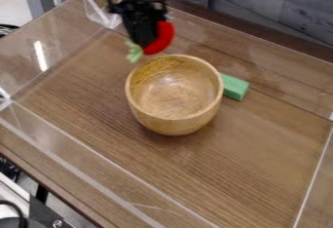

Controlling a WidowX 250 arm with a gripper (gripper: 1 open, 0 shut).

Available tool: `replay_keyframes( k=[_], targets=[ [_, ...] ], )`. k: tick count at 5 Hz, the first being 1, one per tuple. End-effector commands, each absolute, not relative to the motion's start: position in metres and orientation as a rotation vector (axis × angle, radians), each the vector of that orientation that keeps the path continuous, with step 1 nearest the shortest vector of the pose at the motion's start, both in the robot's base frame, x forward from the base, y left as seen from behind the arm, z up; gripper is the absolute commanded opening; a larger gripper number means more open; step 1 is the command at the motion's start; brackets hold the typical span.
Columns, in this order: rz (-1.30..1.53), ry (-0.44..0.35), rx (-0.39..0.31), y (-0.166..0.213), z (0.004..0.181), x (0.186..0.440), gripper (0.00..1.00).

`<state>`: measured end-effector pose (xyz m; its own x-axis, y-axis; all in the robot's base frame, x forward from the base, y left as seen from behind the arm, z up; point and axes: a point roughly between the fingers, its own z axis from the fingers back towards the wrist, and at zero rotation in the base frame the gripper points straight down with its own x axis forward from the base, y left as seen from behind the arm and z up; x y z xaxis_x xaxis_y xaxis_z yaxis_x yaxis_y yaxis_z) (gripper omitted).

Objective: Move the red fruit to the right

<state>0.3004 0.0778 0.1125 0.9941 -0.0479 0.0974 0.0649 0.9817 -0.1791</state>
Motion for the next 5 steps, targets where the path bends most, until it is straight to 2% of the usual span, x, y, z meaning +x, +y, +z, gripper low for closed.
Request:
replay_keyframes(
  k=[1,3,4,5],
  targets=[
    [-0.085,-0.143,-0.177,0.037,0.122,0.299,0.0],
    [-0.223,-0.129,-0.201,-0.037,0.108,0.285,0.0],
    [-0.325,-0.103,-0.209,-0.064,0.094,0.278,0.0],
    [-0.273,-0.096,-0.213,-0.081,0.085,0.277,0.0]
  ],
)
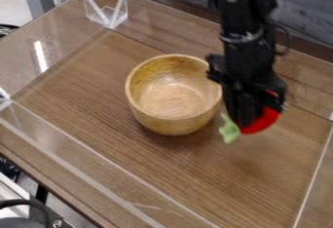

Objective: Move the red fruit to the right

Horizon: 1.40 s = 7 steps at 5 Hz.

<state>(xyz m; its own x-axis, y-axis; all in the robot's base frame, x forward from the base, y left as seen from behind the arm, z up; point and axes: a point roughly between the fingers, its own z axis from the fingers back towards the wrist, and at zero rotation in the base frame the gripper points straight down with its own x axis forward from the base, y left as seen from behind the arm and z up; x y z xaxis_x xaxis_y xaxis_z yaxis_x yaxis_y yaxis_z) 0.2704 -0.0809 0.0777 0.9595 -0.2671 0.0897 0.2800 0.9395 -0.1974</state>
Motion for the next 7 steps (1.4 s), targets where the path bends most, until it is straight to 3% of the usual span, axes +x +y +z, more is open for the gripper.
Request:
replay_keyframes(
  k=[1,4,5,6,7],
  targets=[
    [-0.199,-0.091,-0.217,-0.091,0.076,0.278,0.0],
    [-0.248,-0.076,-0.204,-0.123,0.043,0.287,0.0],
    [-0.274,-0.073,-0.192,-0.122,0.046,0.289,0.0],
    [-0.295,-0.071,-0.186,-0.119,0.052,0.289,1.0],
    [-0.29,-0.072,-0.177,-0.119,0.049,0.293,0.0]
  ],
)
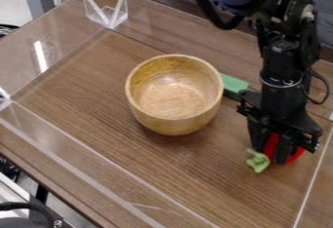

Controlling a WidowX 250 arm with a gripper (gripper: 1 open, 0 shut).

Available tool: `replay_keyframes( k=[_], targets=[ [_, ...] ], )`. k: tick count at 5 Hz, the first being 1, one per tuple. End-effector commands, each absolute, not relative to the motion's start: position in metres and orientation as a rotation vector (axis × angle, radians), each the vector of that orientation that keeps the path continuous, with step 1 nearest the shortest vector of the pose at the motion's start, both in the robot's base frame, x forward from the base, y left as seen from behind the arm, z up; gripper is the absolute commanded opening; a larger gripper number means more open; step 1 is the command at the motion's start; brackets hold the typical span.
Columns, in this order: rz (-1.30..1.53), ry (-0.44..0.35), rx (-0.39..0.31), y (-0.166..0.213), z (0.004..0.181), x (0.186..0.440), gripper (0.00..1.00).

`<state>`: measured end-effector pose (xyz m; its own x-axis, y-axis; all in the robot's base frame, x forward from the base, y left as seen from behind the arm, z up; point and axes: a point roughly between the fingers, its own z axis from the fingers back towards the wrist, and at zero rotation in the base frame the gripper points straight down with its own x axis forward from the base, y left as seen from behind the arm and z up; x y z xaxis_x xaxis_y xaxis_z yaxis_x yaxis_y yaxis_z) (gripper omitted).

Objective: Move the red fruit to the right

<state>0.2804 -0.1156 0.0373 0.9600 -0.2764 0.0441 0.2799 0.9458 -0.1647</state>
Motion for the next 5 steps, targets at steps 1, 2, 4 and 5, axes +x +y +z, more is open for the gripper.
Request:
replay_keyframes(
  k=[1,2,4,5],
  targets=[
    [-0.288,-0.075,-0.169,-0.118,0.047,0.296,0.0],
    [-0.324,-0.078,-0.169,-0.112,0.055,0.294,1.0],
    [-0.368,-0.089,-0.157,-0.118,0.06,0.287,0.0],
    [-0.387,-0.096,-0.151,-0.129,0.054,0.282,0.0]
  ],
)
